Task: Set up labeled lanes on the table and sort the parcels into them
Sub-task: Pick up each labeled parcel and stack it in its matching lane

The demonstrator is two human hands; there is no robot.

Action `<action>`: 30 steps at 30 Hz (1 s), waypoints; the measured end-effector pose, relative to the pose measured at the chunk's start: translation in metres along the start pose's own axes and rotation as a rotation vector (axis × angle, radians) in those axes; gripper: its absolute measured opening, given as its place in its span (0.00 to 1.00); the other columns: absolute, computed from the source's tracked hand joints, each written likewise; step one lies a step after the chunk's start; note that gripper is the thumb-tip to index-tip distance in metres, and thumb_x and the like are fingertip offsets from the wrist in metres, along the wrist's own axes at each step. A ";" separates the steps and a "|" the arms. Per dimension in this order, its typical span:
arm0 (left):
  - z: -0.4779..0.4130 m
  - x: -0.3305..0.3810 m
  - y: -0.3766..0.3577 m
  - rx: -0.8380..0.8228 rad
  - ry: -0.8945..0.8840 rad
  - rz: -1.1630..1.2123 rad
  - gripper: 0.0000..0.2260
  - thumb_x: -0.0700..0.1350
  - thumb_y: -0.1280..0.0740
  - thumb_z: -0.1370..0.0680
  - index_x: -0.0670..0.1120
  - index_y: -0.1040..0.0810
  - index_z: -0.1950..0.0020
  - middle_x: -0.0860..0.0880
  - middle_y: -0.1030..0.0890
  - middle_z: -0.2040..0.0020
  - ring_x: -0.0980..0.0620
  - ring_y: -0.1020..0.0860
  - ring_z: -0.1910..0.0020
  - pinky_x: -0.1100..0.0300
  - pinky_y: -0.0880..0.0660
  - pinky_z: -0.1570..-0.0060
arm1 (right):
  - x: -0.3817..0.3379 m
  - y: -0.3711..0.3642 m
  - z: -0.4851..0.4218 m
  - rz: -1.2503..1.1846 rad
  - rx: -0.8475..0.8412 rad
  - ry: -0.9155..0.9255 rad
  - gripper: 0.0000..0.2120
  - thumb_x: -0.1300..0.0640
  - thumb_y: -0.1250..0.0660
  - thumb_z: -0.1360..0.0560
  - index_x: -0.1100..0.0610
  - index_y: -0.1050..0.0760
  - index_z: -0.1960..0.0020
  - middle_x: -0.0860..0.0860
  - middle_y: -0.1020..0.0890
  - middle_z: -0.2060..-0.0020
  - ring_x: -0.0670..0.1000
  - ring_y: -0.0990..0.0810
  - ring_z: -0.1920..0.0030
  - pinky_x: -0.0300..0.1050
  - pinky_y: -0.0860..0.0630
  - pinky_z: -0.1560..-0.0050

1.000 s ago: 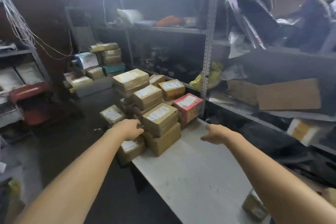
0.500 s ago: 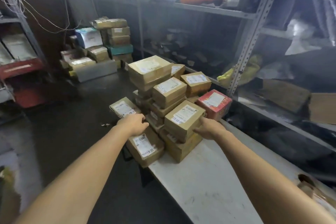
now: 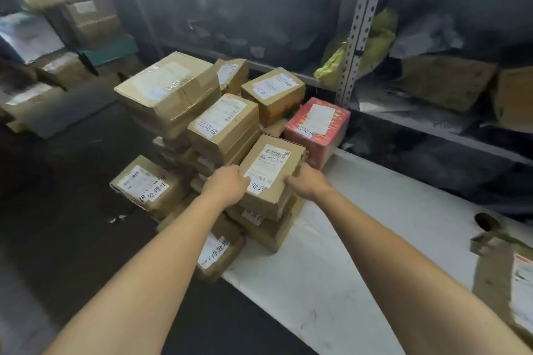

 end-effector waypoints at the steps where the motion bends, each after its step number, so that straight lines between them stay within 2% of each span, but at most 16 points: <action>1: -0.006 0.000 -0.001 0.000 0.000 -0.015 0.21 0.54 0.41 0.19 0.46 0.27 0.30 0.44 0.22 0.36 0.39 0.23 0.41 0.50 0.27 0.43 | 0.001 -0.003 -0.003 -0.044 0.006 -0.024 0.28 0.45 0.37 0.23 0.52 0.35 0.26 0.53 0.22 0.35 0.58 0.23 0.37 0.52 0.25 0.38; 5: -0.028 -0.004 -0.006 -0.041 -0.037 -0.022 0.21 0.54 0.43 0.18 0.45 0.27 0.29 0.42 0.24 0.32 0.39 0.26 0.36 0.49 0.26 0.40 | 0.004 -0.010 -0.010 -0.198 0.073 -0.091 0.27 0.44 0.36 0.23 0.52 0.33 0.27 0.52 0.22 0.34 0.58 0.24 0.35 0.53 0.27 0.35; 7: -0.035 -0.002 -0.009 -0.070 -0.074 0.002 0.19 0.54 0.42 0.18 0.47 0.26 0.31 0.44 0.23 0.34 0.41 0.25 0.38 0.49 0.25 0.41 | 0.004 -0.014 -0.009 -0.265 0.105 -0.109 0.27 0.45 0.34 0.24 0.52 0.33 0.27 0.51 0.22 0.34 0.57 0.24 0.34 0.55 0.27 0.34; 10: -0.047 -0.002 -0.018 -0.146 -0.081 0.156 0.18 0.52 0.40 0.19 0.46 0.29 0.31 0.45 0.23 0.35 0.44 0.24 0.42 0.52 0.25 0.46 | 0.005 -0.018 -0.009 -0.364 0.159 -0.142 0.27 0.47 0.32 0.25 0.52 0.32 0.29 0.51 0.22 0.35 0.56 0.23 0.36 0.57 0.26 0.35; 14: -0.056 0.002 -0.029 -0.228 -0.071 0.393 0.23 0.48 0.38 0.18 0.47 0.36 0.23 0.46 0.25 0.30 0.44 0.23 0.37 0.49 0.24 0.41 | 0.009 -0.019 -0.015 -0.465 0.210 -0.154 0.27 0.45 0.29 0.29 0.49 0.31 0.33 0.49 0.21 0.37 0.55 0.22 0.38 0.57 0.24 0.36; 17: -0.057 0.002 -0.032 -0.254 -0.052 0.502 0.24 0.47 0.37 0.17 0.49 0.38 0.22 0.47 0.25 0.30 0.47 0.23 0.42 0.52 0.24 0.51 | 0.016 -0.020 -0.017 -0.545 0.223 -0.167 0.23 0.45 0.28 0.31 0.44 0.31 0.39 0.47 0.20 0.39 0.54 0.20 0.41 0.58 0.22 0.39; 20: -0.057 -0.003 -0.032 -0.283 -0.013 0.578 0.28 0.47 0.35 0.18 0.51 0.42 0.20 0.47 0.26 0.29 0.47 0.23 0.44 0.51 0.23 0.56 | 0.017 -0.020 -0.015 -0.613 0.215 -0.175 0.25 0.47 0.28 0.30 0.44 0.30 0.35 0.45 0.20 0.40 0.53 0.19 0.42 0.60 0.21 0.42; 24: -0.051 -0.010 -0.032 -0.306 0.001 0.611 0.29 0.47 0.33 0.19 0.53 0.41 0.21 0.47 0.24 0.32 0.46 0.21 0.44 0.43 0.19 0.50 | 0.017 -0.020 -0.001 -0.665 0.228 -0.184 0.24 0.50 0.28 0.28 0.45 0.30 0.34 0.45 0.20 0.41 0.52 0.19 0.43 0.59 0.20 0.42; 27: -0.045 -0.004 -0.024 -0.283 -0.086 0.573 0.30 0.46 0.31 0.20 0.50 0.40 0.22 0.48 0.26 0.31 0.46 0.23 0.40 0.46 0.22 0.43 | 0.015 -0.015 0.021 -0.694 0.273 -0.204 0.27 0.49 0.27 0.29 0.45 0.31 0.32 0.46 0.20 0.42 0.52 0.19 0.44 0.59 0.20 0.42; 30: -0.031 0.016 -0.021 -0.327 -0.145 0.605 0.29 0.46 0.30 0.21 0.52 0.38 0.23 0.49 0.23 0.36 0.48 0.20 0.46 0.44 0.21 0.45 | 0.024 0.001 0.053 -0.714 0.347 -0.232 0.29 0.47 0.28 0.30 0.45 0.32 0.31 0.46 0.20 0.40 0.53 0.19 0.43 0.60 0.20 0.42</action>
Point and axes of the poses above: each hand's wrist, its own z-axis away from the middle knuckle, its own y-axis out of the back of the hand, x = y × z, the point moved 8 cm from there along -z, towards the middle knuckle
